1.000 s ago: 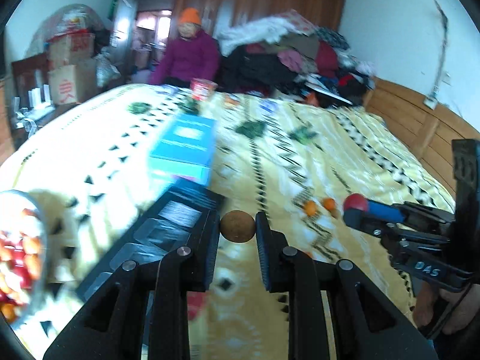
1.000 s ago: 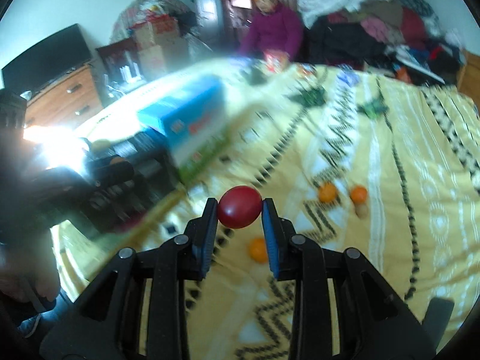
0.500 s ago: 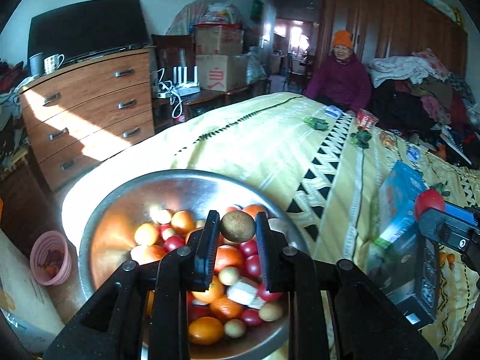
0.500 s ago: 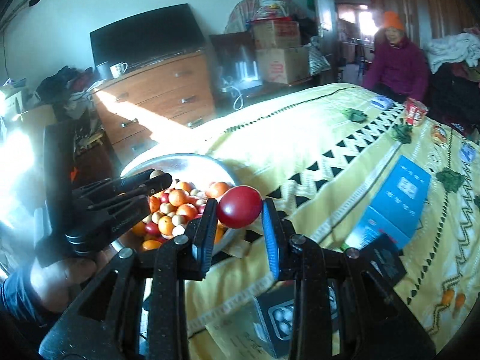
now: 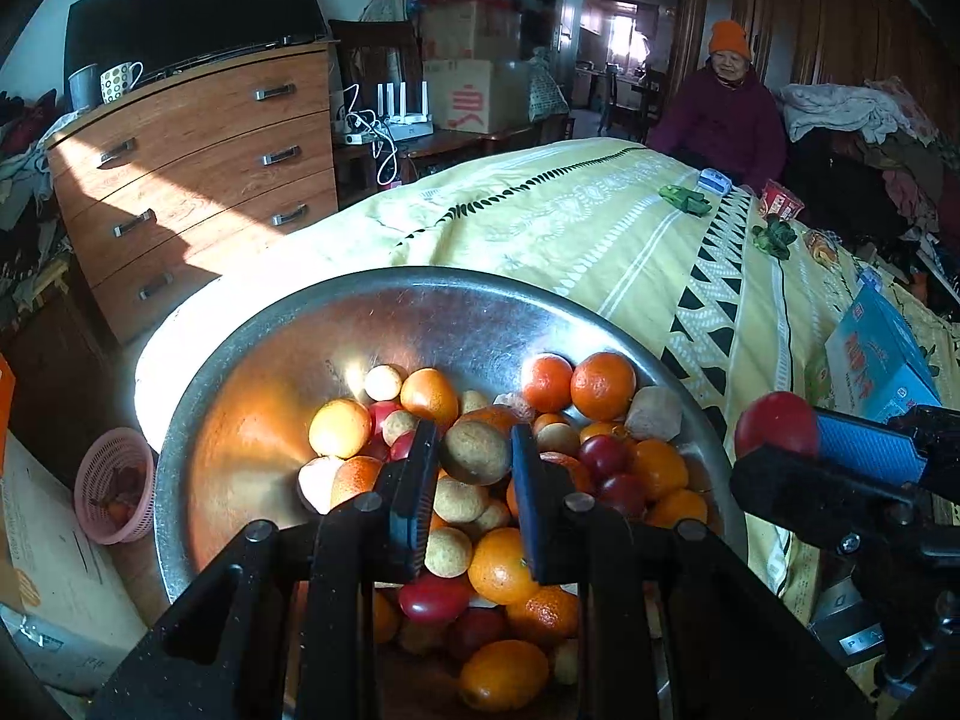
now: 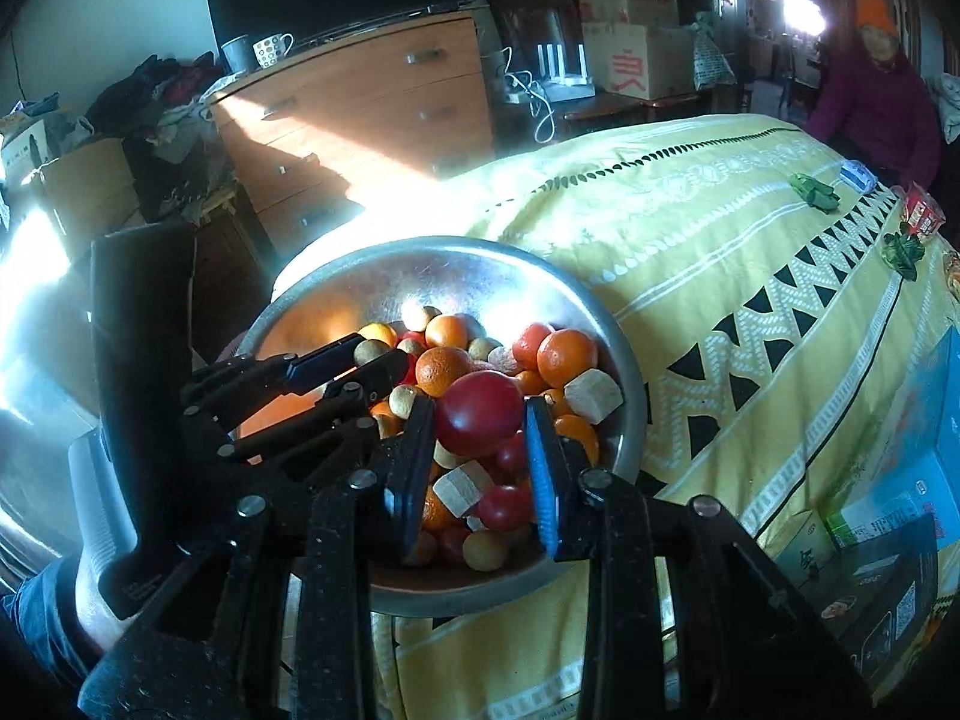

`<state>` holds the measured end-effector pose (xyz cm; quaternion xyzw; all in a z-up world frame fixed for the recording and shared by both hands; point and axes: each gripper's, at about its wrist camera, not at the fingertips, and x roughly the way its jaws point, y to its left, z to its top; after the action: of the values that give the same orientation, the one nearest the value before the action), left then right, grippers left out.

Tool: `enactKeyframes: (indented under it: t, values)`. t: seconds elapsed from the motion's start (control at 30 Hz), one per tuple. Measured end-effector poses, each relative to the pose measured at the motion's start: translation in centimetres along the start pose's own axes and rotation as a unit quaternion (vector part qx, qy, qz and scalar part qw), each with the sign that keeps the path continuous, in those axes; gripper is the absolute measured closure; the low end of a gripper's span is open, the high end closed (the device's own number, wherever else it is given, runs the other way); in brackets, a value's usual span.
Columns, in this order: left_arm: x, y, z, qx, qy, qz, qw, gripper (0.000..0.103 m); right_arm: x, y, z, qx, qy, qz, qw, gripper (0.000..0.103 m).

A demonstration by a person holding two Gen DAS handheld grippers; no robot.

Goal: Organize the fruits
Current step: 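Open both grippers to drop the brown fruit and tomato into the bowl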

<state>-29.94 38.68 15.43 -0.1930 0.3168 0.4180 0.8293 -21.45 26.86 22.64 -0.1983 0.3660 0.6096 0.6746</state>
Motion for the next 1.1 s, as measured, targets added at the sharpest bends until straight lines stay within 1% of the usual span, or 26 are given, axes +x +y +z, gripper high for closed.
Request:
enactKeyframes:
  t: [0.27,0.3,0.33,0.37,0.4,0.43,0.47,0.5,0.53,0.57,0.6,0.63,0.67,0.97,1.1]
  values:
    - [0.6,0.8,0.0,-0.008,0.010,0.002,0.9999,0.079,1.5,0.9,0.2,0.001,0.020,-0.008,1.000,0.072]
    - [0.7,1.0,0.0,-0.010,0.011,0.002,0.9999,0.075,1.5,1.1,0.3,-0.004,0.020,-0.014,1.000,0.072]
    - [0.7,1.1,-0.1,-0.013,0.012,0.002,0.9999,0.065,1.5,1.4,0.3,-0.011,0.019,-0.021,1.000,0.072]
    - [0.6,1.3,-0.1,-0.016,0.011,0.004,0.9998,0.059,1.3,1.6,0.3,-0.016,0.018,-0.026,0.999,0.071]
    - [0.6,1.4,-0.1,-0.019,0.010,0.006,0.9997,0.047,1.2,1.8,0.4,-0.021,0.014,-0.033,0.999,0.070]
    - [0.6,1.7,-0.1,-0.025,0.010,0.008,0.9996,0.037,0.9,2.0,0.5,-0.026,0.009,-0.042,0.999,0.063]
    - [0.5,1.9,-0.1,-0.030,0.009,0.010,0.9995,0.033,0.6,2.3,0.6,-0.030,0.002,-0.053,0.998,0.056]
    - [0.4,2.2,-0.1,-0.037,0.007,0.013,0.9992,0.027,0.3,2.4,0.7,-0.034,-0.003,-0.063,0.997,0.051]
    - [0.3,2.5,-0.1,-0.044,0.007,0.013,0.9989,0.023,0.1,2.4,0.8,-0.037,-0.007,-0.074,0.997,0.043]
    - [0.3,2.8,0.0,-0.051,0.009,0.013,0.9986,0.021,-0.2,2.5,0.8,-0.040,-0.013,-0.085,0.996,0.036]
    - [0.2,3.0,0.0,-0.056,0.009,0.014,0.9983,0.018,-0.5,2.4,0.9,-0.040,-0.020,-0.088,0.995,0.032]
    - [0.1,3.1,0.1,-0.058,0.006,0.015,0.9982,0.018,-0.8,2.4,0.9,-0.040,-0.025,-0.087,0.995,0.027]
    - [0.0,3.2,0.2,-0.060,0.004,0.017,0.9981,0.018,-1.1,2.5,1.0,-0.043,-0.030,-0.092,0.994,0.027]
    - [-1.8,2.3,0.8,-0.058,-0.010,0.014,0.9982,0.017,-3.2,3.5,0.9,-0.073,-0.058,-0.131,0.987,0.026]
    - [-3.0,1.5,1.2,-0.053,-0.021,0.012,0.9983,0.017,-4.4,3.2,0.5,-0.072,-0.067,-0.140,0.985,0.026]
